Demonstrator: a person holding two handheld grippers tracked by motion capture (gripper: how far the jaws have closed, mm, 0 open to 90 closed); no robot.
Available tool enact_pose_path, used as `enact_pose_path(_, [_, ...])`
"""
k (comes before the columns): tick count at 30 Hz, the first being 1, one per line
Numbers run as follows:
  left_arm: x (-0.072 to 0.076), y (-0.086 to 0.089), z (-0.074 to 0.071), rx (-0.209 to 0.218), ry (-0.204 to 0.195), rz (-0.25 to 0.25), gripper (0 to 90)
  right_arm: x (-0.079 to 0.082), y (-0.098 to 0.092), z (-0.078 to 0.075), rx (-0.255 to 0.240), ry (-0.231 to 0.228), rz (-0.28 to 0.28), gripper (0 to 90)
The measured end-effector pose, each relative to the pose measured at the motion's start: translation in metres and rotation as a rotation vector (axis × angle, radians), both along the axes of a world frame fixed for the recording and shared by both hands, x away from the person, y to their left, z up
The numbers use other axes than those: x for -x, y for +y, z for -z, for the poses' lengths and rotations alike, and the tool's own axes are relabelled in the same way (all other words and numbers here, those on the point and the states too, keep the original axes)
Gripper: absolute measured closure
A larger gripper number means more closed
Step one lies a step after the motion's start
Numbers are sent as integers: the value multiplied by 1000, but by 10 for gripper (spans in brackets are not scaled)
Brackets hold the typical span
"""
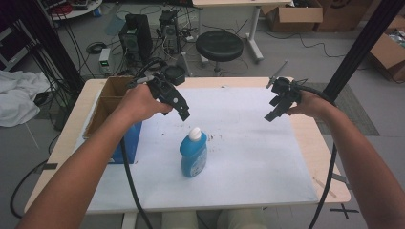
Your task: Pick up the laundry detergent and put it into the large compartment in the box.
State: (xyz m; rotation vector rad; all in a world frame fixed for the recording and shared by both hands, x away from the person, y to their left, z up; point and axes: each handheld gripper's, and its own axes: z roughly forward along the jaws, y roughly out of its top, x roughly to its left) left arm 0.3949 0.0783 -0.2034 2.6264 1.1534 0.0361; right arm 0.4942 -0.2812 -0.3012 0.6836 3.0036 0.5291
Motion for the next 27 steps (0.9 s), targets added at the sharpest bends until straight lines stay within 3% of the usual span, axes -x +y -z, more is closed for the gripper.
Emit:
enact_pose_path(11, [18, -18, -2, 19, 7, -34, 199, 1, 1, 1, 11, -1, -5, 167])
enact_pose_path(27, [34, -42, 9, -13, 25, 11, 198, 2, 2, 1, 11, 1, -4, 166])
